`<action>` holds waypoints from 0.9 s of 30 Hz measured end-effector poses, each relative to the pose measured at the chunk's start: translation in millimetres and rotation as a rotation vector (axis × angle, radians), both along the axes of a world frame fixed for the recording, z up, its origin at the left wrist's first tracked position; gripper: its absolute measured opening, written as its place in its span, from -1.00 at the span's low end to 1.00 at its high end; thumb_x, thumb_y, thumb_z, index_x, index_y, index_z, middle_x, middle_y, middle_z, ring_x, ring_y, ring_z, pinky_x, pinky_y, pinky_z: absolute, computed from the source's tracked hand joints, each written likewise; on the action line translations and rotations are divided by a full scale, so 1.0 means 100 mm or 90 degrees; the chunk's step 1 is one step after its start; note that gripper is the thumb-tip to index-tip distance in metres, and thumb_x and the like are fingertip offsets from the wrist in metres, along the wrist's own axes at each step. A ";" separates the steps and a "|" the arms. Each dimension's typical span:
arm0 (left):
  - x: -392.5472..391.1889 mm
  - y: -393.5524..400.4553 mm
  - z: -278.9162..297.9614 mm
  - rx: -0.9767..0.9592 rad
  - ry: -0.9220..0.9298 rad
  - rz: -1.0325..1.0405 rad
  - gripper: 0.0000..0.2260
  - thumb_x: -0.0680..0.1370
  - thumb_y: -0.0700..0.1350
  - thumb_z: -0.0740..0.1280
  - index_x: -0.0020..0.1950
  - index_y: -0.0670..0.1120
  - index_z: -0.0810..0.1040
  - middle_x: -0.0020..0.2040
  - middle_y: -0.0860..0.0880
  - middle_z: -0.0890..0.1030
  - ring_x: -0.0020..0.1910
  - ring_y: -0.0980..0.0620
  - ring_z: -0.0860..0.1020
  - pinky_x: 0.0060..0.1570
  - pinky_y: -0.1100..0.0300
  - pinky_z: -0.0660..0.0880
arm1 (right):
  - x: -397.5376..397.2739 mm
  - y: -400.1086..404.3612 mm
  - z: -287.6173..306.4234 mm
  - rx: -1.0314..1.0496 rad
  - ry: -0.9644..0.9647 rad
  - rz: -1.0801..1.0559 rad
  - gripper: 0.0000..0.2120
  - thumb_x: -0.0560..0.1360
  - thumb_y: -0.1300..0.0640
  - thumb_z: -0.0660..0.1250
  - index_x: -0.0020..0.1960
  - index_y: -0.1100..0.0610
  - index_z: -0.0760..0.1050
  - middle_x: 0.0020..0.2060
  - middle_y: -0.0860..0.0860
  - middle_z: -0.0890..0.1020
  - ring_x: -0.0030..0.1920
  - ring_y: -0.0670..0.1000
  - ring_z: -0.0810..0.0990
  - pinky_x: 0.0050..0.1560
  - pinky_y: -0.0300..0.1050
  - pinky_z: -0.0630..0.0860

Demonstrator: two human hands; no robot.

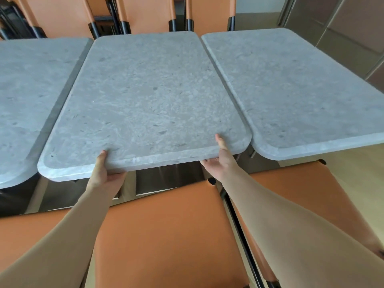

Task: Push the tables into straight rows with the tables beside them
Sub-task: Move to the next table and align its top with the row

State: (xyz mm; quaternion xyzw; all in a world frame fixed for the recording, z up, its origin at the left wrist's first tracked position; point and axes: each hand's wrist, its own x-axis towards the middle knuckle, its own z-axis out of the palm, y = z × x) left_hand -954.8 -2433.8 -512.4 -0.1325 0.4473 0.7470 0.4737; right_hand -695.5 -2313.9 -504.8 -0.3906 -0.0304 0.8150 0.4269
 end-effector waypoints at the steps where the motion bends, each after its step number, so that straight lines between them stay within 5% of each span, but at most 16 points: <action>1: -0.01 0.00 -0.01 0.002 0.008 -0.007 -0.81 0.56 -0.01 0.45 0.12 -0.05 0.64 0.04 0.00 0.74 0.08 0.04 0.70 0.20 0.09 0.59 | 0.00 0.00 0.00 0.004 -0.002 0.001 -0.61 0.54 0.01 0.48 0.29 0.18 0.57 0.08 0.12 0.74 0.12 0.15 0.71 0.29 0.08 0.58; 5: -0.01 -0.01 -0.01 0.008 0.018 -0.015 -0.73 0.55 -0.03 0.46 0.24 -0.02 0.62 0.11 0.02 0.73 0.09 0.03 0.70 0.01 0.07 0.63 | 0.01 -0.02 -0.02 0.020 -0.011 0.005 -0.61 0.54 0.01 0.47 0.28 0.20 0.56 0.08 0.14 0.74 0.12 0.15 0.71 0.28 0.08 0.59; 14: 0.02 -0.07 -0.01 0.009 0.040 -0.040 -0.83 0.58 -0.01 0.43 0.13 -0.01 0.61 0.07 0.01 0.72 0.05 0.02 0.69 -0.13 0.06 0.63 | 0.03 -0.07 -0.01 0.035 -0.037 0.005 -0.62 0.53 0.03 0.49 0.25 0.21 0.56 0.07 0.16 0.73 0.10 0.18 0.71 0.25 0.12 0.60; 18: 0.03 -0.11 0.02 0.001 0.040 -0.040 -0.80 0.57 -0.01 0.45 0.15 -0.04 0.61 0.10 -0.01 0.70 0.06 0.00 0.68 0.00 0.03 0.64 | 0.06 -0.10 -0.01 0.044 -0.040 0.002 -0.61 0.53 0.04 0.49 0.27 0.21 0.54 0.09 0.17 0.71 0.11 0.18 0.70 0.25 0.13 0.60; 21: 0.03 -0.16 0.01 0.001 0.019 -0.026 -0.67 0.54 -0.03 0.48 0.28 -0.05 0.59 0.14 -0.04 0.70 0.08 -0.04 0.69 -0.10 0.00 0.65 | 0.09 -0.14 -0.02 0.045 -0.041 0.005 -0.60 0.53 0.04 0.50 0.27 0.21 0.53 0.10 0.16 0.71 0.11 0.18 0.70 0.25 0.13 0.60; 27: 0.11 -0.25 0.03 -0.001 0.011 -0.032 -0.75 0.54 -0.03 0.49 0.18 -0.05 0.60 0.08 -0.03 0.70 0.04 -0.03 0.69 0.00 0.02 0.65 | 0.13 -0.19 -0.07 0.051 -0.034 0.014 -0.58 0.52 0.04 0.50 0.29 0.21 0.53 0.12 0.17 0.71 0.14 0.19 0.70 0.28 0.15 0.58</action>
